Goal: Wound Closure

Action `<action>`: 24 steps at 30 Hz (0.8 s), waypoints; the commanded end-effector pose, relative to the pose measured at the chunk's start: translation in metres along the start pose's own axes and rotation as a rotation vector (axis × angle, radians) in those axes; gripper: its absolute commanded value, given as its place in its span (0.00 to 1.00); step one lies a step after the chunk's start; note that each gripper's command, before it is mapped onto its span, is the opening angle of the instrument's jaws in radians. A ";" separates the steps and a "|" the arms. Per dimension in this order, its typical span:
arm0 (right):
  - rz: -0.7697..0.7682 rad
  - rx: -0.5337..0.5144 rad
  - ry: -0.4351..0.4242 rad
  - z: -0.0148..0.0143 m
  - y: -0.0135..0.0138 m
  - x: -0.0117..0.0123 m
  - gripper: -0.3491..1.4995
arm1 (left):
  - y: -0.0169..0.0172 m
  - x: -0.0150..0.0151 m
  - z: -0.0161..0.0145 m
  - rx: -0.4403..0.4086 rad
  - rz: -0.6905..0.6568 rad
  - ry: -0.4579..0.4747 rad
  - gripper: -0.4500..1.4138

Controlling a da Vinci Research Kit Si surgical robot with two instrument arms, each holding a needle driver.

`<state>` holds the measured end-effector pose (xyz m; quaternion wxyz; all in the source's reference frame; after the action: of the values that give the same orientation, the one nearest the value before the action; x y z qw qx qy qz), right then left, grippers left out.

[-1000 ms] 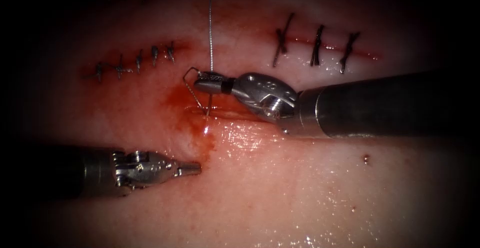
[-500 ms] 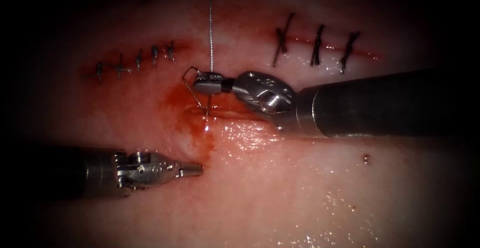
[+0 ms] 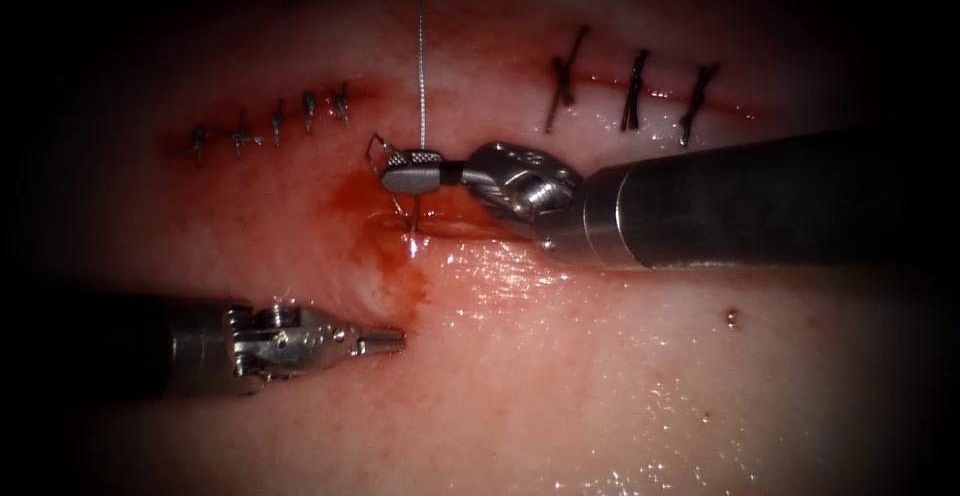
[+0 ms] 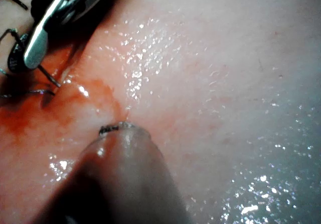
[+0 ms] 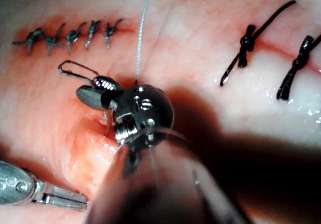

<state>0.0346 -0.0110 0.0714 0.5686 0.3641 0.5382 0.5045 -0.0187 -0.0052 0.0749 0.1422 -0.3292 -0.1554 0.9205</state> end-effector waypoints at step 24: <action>0.099 -0.096 0.010 0.0008 0.0000 -0.0020 0.00 | 0.0007 -0.0003 0.0008 -0.004 0.000 -0.001 0.01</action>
<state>0.0350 -0.0122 0.0716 0.5606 0.3495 0.5010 0.5590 -0.0186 -0.0053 0.0749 0.1416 -0.3293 -0.1559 0.9204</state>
